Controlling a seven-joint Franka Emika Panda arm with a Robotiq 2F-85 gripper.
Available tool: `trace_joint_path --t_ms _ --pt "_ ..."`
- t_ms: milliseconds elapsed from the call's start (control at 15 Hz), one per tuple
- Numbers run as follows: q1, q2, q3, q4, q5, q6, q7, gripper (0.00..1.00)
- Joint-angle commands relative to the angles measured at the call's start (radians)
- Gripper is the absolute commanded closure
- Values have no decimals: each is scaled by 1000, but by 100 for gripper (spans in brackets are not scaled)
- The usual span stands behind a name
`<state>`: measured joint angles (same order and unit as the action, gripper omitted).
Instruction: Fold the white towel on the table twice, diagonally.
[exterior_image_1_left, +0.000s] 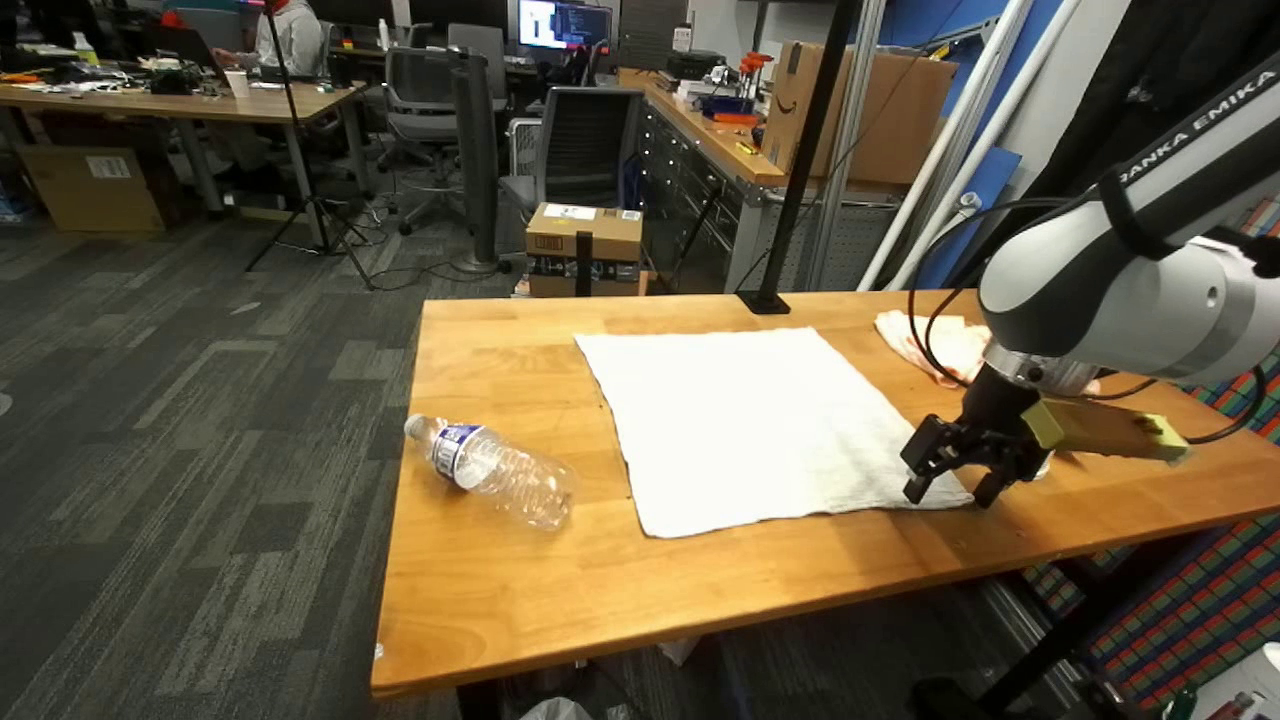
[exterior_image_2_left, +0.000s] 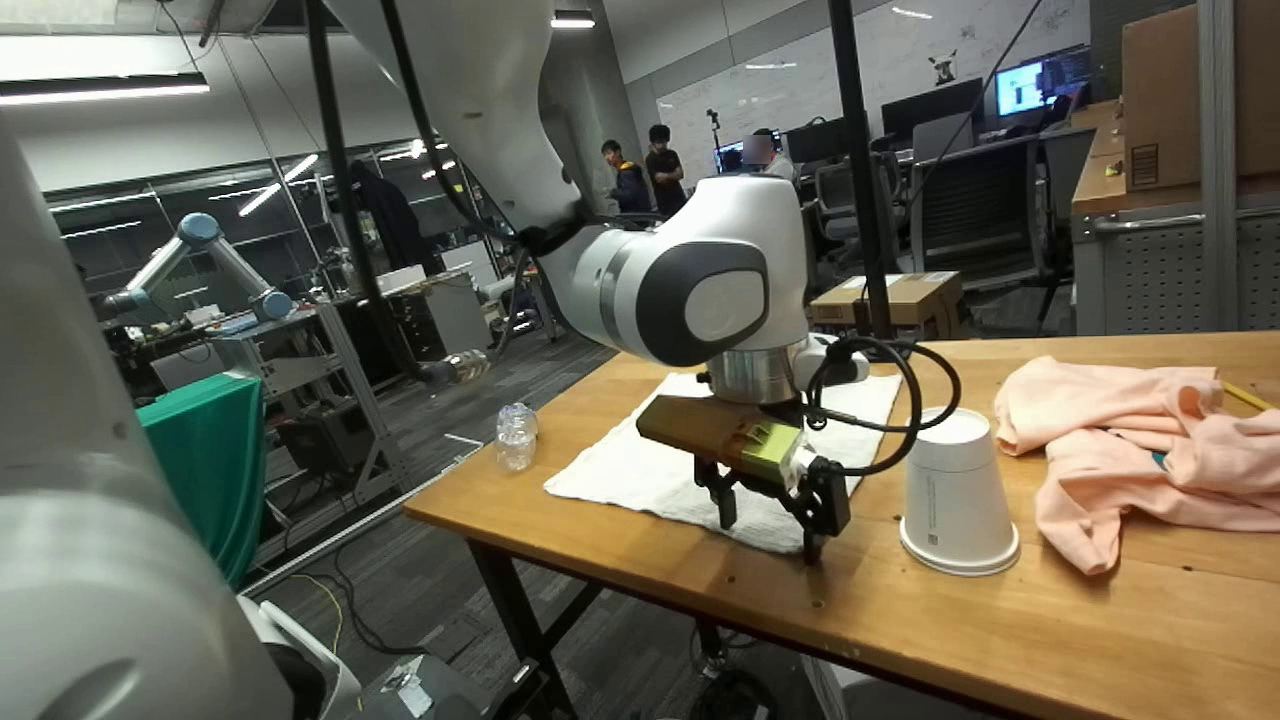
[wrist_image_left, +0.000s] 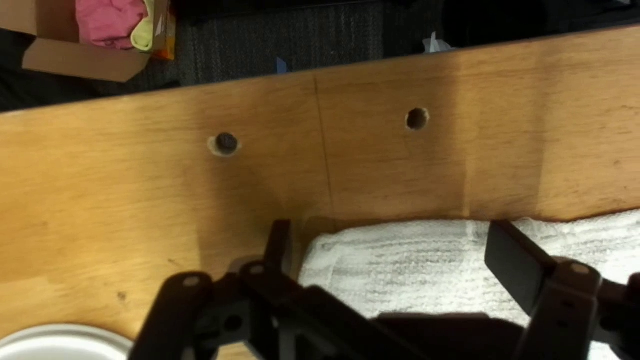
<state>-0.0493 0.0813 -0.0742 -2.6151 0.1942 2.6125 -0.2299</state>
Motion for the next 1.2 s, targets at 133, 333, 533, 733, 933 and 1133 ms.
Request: trace_joint_path --t_ms 133,333,533,733,933,1133 --pt "-12 3 15 40 2 -31 16 0" --pt "-9 11 12 52 -17 -30 37 0" --pt "-7 23 13 65 -32 -34 50 0" --pt "-7 38 15 82 -39 -44 54 4" --pt "-8 52 18 91 -39 -49 53 0" --pt "-10 61 18 89 -38 -57 53 0"
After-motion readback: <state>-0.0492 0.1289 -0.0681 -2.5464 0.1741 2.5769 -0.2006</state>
